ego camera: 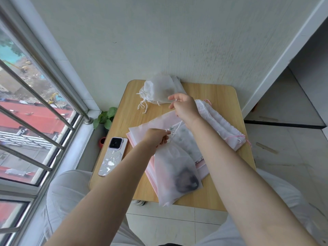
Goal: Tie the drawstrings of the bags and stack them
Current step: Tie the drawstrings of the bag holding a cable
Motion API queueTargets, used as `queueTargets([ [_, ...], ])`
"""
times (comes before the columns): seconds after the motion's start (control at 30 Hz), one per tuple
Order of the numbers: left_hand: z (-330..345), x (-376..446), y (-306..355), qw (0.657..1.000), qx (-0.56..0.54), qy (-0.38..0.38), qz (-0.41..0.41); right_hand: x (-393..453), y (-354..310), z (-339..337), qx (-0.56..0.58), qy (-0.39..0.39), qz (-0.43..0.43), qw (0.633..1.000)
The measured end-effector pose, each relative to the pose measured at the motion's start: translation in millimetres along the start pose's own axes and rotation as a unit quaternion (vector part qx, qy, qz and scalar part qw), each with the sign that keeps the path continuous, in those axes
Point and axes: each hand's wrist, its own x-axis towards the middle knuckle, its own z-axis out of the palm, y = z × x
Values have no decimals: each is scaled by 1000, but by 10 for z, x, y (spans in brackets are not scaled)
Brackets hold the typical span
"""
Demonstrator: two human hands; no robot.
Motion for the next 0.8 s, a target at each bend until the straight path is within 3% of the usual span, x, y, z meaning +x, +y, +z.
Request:
queueTargets([
  [0.27, 2, -19, 187, 959, 204, -188, 46, -1, 33, 20, -10, -25, -28, 999],
  [0.4, 19, -32, 198, 937, 278, -194, 79, -37, 69, 27, 4, -53, -35, 998],
  [0.57, -93, 47, 102, 967, 177, -170, 69, -79, 186, -39, -127, -60, -3, 990],
  [0.67, -188, 100, 41, 978, 106, -172, 54, -123, 262, -55, -119, -86, 43, 988],
  [0.8, -204, 113, 51, 979, 99, -168, 51, -201, 372, -35, -101, -144, 79, 981],
])
